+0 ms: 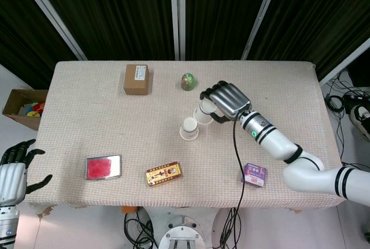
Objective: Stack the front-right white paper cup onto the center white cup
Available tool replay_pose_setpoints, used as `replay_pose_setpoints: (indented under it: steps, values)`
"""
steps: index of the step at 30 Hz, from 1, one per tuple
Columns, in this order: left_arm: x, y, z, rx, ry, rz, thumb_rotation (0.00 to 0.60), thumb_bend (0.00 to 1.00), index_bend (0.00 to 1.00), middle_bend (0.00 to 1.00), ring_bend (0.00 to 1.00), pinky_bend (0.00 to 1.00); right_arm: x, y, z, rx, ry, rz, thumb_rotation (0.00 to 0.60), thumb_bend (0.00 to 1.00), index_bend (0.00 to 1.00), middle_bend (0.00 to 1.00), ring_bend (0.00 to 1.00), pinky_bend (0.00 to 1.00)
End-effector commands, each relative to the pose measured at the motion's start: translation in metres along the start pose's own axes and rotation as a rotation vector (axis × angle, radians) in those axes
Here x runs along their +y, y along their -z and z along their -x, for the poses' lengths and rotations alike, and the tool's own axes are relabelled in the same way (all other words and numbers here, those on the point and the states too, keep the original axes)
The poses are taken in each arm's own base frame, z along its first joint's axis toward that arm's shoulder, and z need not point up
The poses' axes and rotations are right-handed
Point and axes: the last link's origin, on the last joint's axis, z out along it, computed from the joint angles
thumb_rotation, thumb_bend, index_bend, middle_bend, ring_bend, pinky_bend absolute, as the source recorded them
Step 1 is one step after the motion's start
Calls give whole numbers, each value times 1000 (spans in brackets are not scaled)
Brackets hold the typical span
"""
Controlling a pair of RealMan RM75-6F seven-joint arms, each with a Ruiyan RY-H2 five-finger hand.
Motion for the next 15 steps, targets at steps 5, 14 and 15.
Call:
replay_pose_setpoints:
  steps: [5,14,15]
  values:
    - [-4,3,0,0,0,-17,600,123,353,158,124,160,-18,-14,17,-12,14,-49,600,358,526,418,253,241]
    - [-8,6,1,-3,10,-30,600,122,353,158,124,160,-37,-27,23,-10,33,-105,600,357,527,414,253,241]
    - [-9,7,1,-5,13,-32,600,122,353,158,124,160,-38,-28,24,-11,40,-108,600,357,527,414,253,241]
